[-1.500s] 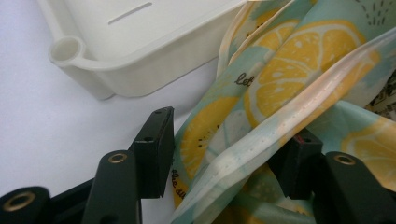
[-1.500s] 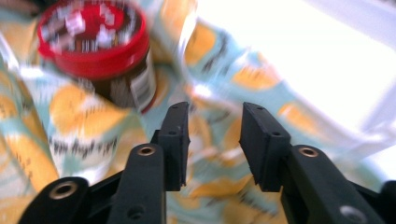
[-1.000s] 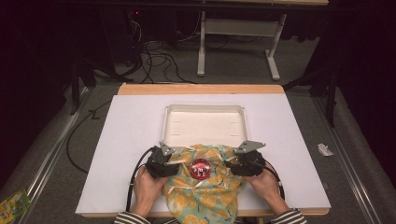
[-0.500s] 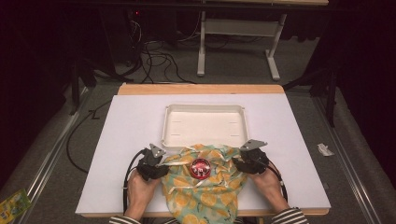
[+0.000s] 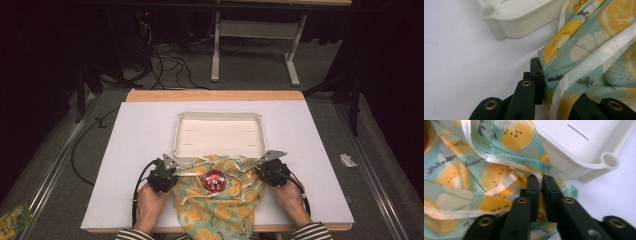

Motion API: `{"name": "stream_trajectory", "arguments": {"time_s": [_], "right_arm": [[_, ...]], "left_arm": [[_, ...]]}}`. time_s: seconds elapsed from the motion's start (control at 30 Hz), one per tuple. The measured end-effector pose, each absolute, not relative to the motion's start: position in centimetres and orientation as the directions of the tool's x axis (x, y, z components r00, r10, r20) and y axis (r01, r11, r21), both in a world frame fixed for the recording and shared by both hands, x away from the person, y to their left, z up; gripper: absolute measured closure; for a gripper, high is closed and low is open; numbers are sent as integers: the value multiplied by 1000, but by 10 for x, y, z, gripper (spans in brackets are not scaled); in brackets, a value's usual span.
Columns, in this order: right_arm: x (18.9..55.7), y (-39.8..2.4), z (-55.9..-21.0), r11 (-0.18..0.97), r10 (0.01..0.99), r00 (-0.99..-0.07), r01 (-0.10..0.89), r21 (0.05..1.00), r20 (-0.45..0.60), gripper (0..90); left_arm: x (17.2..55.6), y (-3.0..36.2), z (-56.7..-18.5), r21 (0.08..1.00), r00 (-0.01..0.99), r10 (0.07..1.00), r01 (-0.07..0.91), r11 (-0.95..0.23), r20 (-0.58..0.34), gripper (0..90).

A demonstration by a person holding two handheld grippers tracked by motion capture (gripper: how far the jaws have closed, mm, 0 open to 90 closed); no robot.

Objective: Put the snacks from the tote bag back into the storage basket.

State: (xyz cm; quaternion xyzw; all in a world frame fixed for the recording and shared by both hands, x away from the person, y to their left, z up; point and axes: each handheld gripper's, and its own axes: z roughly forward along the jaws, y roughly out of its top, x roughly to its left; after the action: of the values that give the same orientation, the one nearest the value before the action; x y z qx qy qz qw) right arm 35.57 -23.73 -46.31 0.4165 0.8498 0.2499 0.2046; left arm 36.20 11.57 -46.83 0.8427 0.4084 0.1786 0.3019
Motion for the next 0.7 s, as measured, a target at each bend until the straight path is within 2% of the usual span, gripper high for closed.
{"name": "stream_trajectory", "arguments": {"time_s": [0.23,0.53,0.57,0.7], "right_arm": [[352,-247,-457,514,822,-548,597,616,-155,900],[347,-255,-460,502,834,-531,618,604,-150,900],[346,-255,-460,500,835,-530,621,603,-147,900],[340,-256,-461,482,843,-522,621,618,-133,900]], "left_arm": [[367,117,-458,667,614,787,562,-489,60,889],[375,117,-468,633,618,784,587,-504,52,892],[375,117,-468,635,615,787,586,-503,56,886],[372,122,-467,649,602,798,591,-479,41,769]]}}
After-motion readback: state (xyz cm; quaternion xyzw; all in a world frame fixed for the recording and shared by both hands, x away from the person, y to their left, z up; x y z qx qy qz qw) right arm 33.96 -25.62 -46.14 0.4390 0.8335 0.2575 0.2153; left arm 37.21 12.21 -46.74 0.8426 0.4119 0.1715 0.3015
